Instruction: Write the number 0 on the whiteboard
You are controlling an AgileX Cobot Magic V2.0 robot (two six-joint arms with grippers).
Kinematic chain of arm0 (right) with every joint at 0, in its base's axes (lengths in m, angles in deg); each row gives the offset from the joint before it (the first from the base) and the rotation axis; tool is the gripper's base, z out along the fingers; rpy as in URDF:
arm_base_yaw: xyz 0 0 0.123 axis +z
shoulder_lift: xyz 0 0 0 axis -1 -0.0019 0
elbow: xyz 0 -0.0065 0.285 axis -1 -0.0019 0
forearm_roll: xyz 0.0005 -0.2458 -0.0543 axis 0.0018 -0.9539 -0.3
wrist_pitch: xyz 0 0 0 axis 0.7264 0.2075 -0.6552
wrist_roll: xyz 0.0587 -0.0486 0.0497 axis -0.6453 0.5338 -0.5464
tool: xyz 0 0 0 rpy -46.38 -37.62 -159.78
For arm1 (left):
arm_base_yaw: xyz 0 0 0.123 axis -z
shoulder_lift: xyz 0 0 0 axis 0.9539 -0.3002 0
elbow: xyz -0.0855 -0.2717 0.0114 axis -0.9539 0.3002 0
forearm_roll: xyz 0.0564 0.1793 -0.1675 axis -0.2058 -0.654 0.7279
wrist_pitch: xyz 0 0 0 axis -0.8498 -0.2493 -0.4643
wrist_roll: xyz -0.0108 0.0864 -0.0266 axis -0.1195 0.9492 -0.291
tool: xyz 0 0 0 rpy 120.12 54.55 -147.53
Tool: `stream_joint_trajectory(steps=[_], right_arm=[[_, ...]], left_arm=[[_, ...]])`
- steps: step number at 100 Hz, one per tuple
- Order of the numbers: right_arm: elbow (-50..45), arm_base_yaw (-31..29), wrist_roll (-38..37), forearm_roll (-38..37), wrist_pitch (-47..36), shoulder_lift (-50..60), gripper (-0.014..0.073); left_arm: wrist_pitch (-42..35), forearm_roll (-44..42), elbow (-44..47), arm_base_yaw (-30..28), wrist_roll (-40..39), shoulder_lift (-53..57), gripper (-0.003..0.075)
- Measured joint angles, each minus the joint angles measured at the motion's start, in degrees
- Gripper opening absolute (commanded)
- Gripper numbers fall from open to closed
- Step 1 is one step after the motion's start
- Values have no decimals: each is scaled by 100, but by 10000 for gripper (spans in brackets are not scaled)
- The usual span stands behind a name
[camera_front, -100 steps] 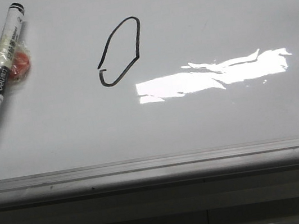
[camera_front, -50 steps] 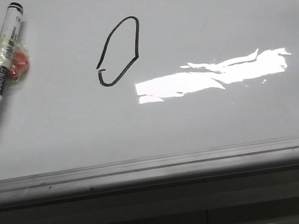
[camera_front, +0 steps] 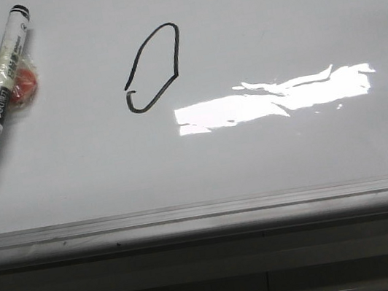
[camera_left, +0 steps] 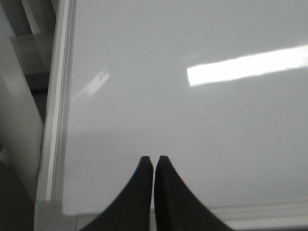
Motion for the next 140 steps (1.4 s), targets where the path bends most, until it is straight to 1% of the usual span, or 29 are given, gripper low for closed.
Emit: stream_joint_trajectory(steps=[5,12,92,112,116,120,123,126,132,138,140], right_arm=[[0,0,0,0,0,0,-59],[0,0,0,0,0,0,-59],[0,0,0,0,0,0,-59],[-37,0,0,-38,-530,0,-59],[-92,0,-22,-192,-640,0,-59],[-150,0,-210,-543,-682,0,-59],[-235,-13,-501,-1101,-735,0,-59],[-327,-34,-919,-1610,-810,0,-59],[-599,-120,-2006,-2570,-1042,0,-59],[-912,-269,-2933,-3043,-1371,0,-59],[-1026,-337,-3109,-3146,-1446,0,-59]], left_arm=[[344,-213,0,0,-220,0,-20],[491,-376,0,0,-372,0,-20],[510,-414,0,0,-462,0,-20],[510,-414,0,0,-462,0,-20],[510,-414,0,0,-465,0,-20],[510,-414,0,0,-465,0,-20],[510,-414,0,0,-475,0,-20],[510,-424,0,0,-474,0,-20],[510,-424,0,0,-474,0,-20],[510,-424,0,0,-474,0,-20],[510,-424,0,0,-474,0,-20]])
